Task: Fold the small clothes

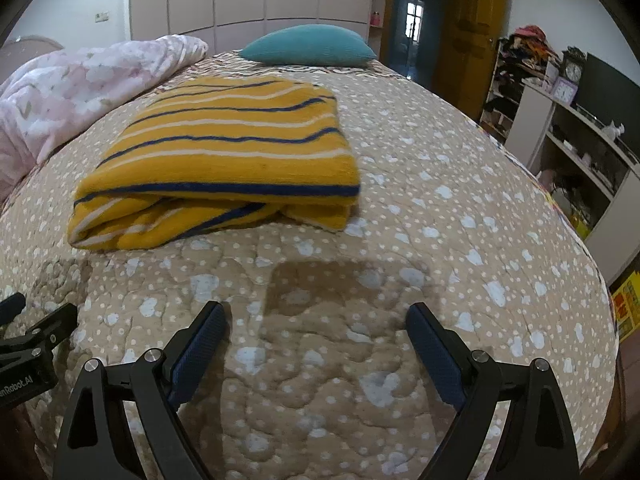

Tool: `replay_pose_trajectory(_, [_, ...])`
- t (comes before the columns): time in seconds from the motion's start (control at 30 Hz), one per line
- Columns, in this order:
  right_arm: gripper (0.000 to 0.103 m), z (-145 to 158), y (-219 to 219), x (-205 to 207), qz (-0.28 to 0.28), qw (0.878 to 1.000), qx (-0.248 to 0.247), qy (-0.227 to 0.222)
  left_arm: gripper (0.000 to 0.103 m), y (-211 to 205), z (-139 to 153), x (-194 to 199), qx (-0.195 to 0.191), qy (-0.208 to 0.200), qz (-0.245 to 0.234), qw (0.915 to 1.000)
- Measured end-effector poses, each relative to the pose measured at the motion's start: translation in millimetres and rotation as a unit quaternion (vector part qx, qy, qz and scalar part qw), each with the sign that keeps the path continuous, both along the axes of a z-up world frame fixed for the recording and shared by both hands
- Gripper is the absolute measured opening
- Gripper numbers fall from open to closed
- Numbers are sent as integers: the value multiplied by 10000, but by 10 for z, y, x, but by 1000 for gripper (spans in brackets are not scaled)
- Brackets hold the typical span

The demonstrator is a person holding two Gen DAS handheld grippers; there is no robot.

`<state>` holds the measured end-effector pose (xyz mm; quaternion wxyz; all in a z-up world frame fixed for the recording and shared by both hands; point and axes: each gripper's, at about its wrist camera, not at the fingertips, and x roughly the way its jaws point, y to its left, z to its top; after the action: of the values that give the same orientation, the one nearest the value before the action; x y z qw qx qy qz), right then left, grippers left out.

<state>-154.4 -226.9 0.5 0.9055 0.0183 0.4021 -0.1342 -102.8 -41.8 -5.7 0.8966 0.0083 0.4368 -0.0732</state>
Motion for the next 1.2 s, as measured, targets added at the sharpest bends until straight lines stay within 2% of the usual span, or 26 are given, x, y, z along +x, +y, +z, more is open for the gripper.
replay_pose_trajectory(0.3, [98,-44,15,49,-8,9999,-42,113,103,-14,3,-12,-1,-52,4,10000])
replay_pose_trajectory(1.2, [101,-93,-36,-1,7,10000,53,-19,103,-18,10,-23,-6,-87,4,10000])
